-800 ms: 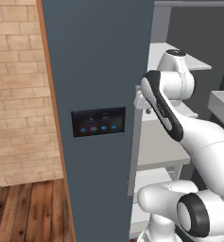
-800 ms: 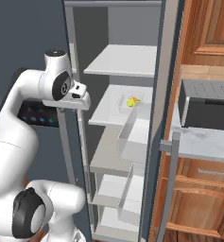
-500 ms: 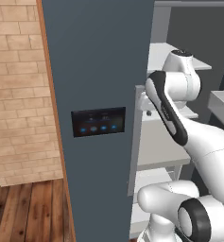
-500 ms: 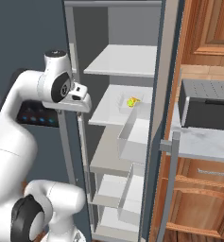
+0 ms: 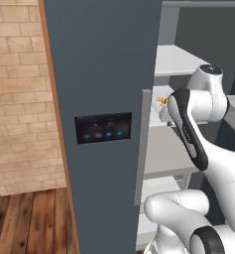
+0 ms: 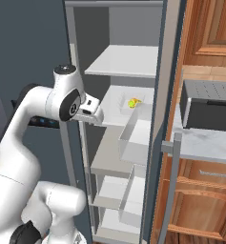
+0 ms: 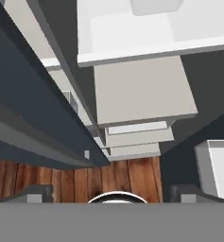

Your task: Place the tupperware containing the shrimp and corn meal in the microwave. Close the microwave door and press the start button to reheat the meal.

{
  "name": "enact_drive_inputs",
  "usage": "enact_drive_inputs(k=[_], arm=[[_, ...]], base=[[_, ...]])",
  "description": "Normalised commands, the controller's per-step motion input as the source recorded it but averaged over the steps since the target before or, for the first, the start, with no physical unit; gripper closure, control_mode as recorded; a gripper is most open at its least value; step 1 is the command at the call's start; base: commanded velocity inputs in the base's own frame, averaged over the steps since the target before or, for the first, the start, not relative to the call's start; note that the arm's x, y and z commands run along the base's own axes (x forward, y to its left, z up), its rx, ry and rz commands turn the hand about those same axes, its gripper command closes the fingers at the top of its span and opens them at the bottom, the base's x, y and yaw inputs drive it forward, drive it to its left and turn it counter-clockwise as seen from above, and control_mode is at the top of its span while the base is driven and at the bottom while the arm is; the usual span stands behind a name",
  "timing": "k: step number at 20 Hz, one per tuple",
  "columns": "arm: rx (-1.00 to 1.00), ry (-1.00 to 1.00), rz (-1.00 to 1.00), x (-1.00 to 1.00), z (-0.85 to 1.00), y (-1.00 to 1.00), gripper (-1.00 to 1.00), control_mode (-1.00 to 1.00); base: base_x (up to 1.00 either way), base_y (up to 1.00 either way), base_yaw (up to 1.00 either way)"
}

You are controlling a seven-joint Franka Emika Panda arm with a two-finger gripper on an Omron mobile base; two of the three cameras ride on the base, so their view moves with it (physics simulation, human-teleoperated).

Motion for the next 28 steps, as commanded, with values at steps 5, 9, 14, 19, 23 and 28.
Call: enact_drive_inputs(k=[5,9,14,19,23,28], arm=[[0.04,-0.13,-0.34,0.09,-0.21,-0.37,-1.00,-1.00],[0.11,-0.15,-0.34,0.23,-0.23,-0.16,-1.00,-1.00],[0.15,-0.11,-0.27,0.38,-0.10,-0.24,-1.00,-1.00],[0.12,-0.08,-0.05,0.19,0.00,-0.27,-1.00,-1.00],[0.03,-0.03,0.00,0.28,0.00,-0.23,-1.00,-1.00],[0.00,0.00,0.00,0.43,0.00,-0.23,-1.00,-1.00]], base=[[0.00,0.00,0.00],[0.00,0.00,0.00],[0.00,0.00,0.00],[0.00,0.00,0.00],[0.00,0.00,0.00],[0.00,0.00,0.00]])
